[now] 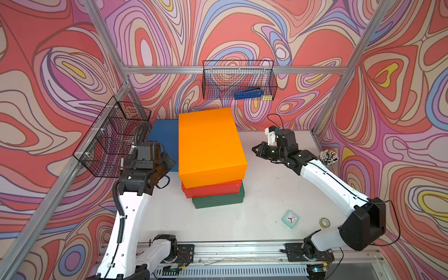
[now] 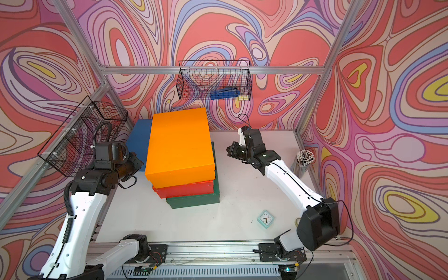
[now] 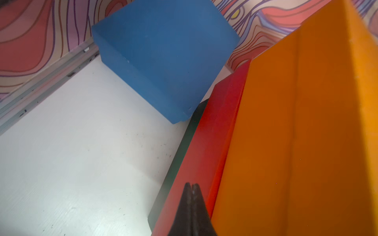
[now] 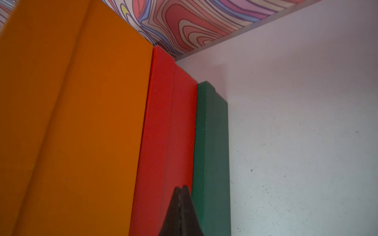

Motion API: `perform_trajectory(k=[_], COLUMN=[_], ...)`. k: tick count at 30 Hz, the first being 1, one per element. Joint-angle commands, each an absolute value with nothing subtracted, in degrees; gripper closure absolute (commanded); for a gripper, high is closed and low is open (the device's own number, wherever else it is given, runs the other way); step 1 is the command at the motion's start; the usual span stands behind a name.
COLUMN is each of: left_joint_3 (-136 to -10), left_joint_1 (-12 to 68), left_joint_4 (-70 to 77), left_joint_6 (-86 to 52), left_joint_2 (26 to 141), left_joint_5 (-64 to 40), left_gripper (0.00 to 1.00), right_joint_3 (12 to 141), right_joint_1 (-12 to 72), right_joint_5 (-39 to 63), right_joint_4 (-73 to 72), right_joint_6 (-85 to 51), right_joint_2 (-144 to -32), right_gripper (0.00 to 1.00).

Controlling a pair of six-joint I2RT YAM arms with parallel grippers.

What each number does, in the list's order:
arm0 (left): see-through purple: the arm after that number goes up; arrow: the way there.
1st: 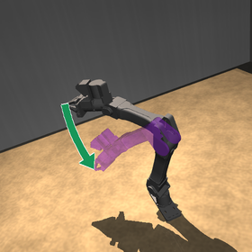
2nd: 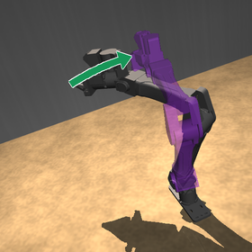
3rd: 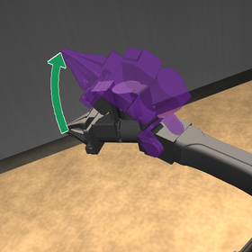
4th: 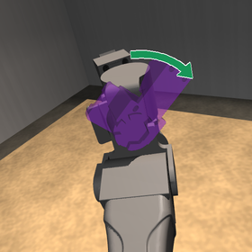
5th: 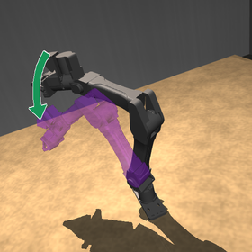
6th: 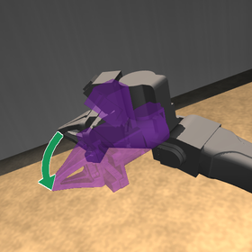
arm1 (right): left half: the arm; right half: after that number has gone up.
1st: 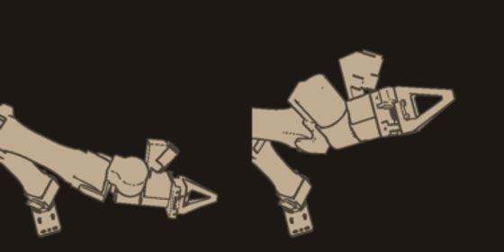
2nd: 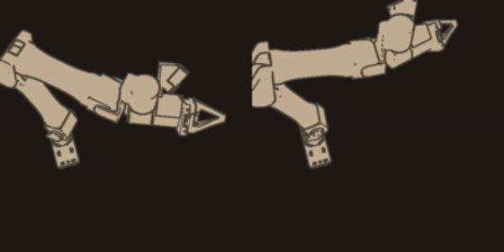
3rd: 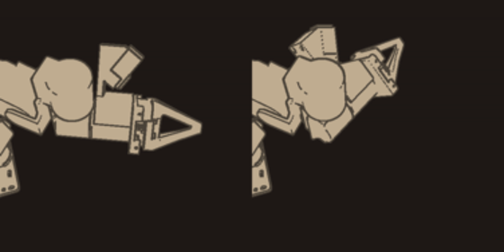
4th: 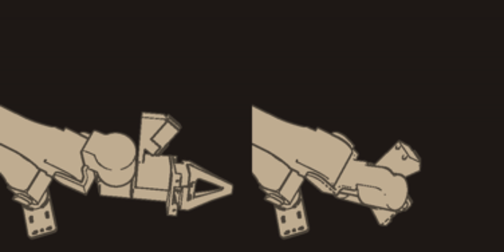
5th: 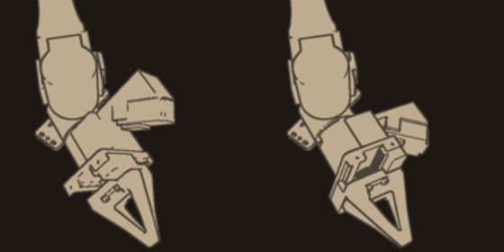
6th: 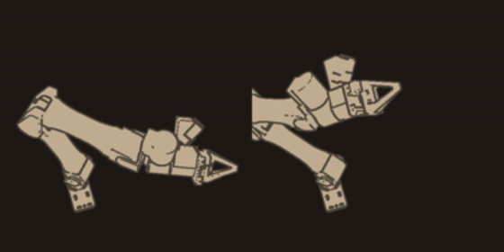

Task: Stack the shoeboxes
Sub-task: Adjust the shoebox.

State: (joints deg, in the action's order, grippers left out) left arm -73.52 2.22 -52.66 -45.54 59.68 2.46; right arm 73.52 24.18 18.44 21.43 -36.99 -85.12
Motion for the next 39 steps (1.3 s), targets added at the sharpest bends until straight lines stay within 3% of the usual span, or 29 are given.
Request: perform_trajectory(k=[1, 10, 25, 39], left_joint_3=[-69.6, -60.3, -56.4, -52.5], left_joint_1=[1.8, 1.8, 1.8, 1.3], left_joint_4=[-50.9, -46.0, -38.2, -45.4], left_joint_6=[-48.2, -50.2, -53.6, -50.5], left_joint_2=[60.1, 64.1, 67.9, 64.1], left_joint_5=[-0.1, -3.3, -11.6, -4.5], left_gripper=[1.0, 1.0, 1.0, 1.0], right_joint_3=[71.8, 67.2, 64.3, 64.3], right_joint_1=[24.3, 24.3, 24.2, 24.2], right_joint_5=[24.8, 19.6, 25.0, 26.7], right_joint_4=[17.9, 19.6, 14.3, 12.7], right_joint_6=[-38.5, -36.0, -39.1, -40.0], right_joint_2=[-87.7, -90.5, -96.3, -98.5], right_gripper=[1.0, 1.0, 1.0, 1.0])
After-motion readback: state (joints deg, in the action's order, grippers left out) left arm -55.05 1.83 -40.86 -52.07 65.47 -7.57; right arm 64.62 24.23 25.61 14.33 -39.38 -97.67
